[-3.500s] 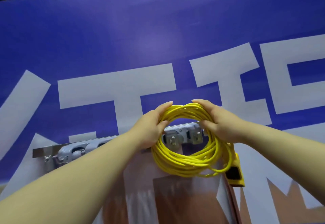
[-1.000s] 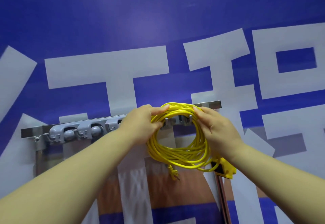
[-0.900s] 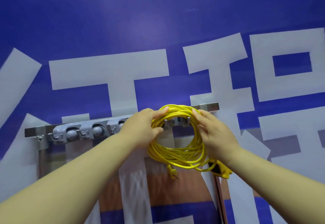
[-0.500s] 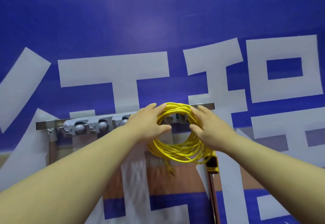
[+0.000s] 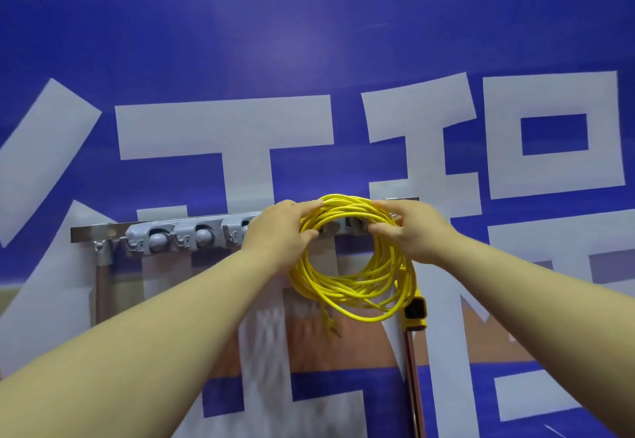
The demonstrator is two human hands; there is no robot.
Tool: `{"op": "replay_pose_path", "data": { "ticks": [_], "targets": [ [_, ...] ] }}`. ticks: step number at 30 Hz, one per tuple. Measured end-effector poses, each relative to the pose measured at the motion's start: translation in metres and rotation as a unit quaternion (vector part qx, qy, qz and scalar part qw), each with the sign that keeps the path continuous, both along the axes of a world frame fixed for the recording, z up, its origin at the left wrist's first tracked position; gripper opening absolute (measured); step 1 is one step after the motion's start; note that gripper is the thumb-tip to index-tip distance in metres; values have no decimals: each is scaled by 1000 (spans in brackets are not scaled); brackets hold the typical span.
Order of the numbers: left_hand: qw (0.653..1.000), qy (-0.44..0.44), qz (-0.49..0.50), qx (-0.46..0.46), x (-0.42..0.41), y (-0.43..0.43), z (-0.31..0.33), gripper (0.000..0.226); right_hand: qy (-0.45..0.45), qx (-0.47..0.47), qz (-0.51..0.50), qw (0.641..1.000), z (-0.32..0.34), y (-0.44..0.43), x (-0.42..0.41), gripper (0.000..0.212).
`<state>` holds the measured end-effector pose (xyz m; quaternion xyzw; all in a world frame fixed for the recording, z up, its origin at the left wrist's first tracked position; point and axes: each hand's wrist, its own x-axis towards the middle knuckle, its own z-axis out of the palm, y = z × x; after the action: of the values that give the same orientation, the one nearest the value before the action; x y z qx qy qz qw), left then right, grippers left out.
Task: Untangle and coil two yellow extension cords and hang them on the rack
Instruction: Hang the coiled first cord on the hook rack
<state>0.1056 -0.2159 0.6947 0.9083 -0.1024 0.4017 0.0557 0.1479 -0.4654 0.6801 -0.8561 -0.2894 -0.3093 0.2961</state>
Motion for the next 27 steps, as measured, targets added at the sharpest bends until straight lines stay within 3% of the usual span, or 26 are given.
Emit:
{"op": "replay_pose_path", "data": {
  "ticks": [3, 8, 11, 14, 27],
  "targets": [
    [999, -31, -11, 17, 3, -3, -3, 54, 6, 44, 14, 999, 1, -2, 6, 32],
    [989, -88, -104, -51, 19, -1, -7, 42, -66, 173, 23, 982, 0, 7, 18, 30],
    [986, -98, -115, -62, 24, -1, -8, 34, -134, 151, 20, 979, -3, 10, 19, 14],
    [987, -103, -112, -50, 26, 0, -9, 30, -171, 132, 15, 976, -10, 8, 23, 14],
    [992, -73, -100, -9, 22, 0, 1, 23, -196, 86, -14, 977, -20, 10, 42, 21]
  ]
}}
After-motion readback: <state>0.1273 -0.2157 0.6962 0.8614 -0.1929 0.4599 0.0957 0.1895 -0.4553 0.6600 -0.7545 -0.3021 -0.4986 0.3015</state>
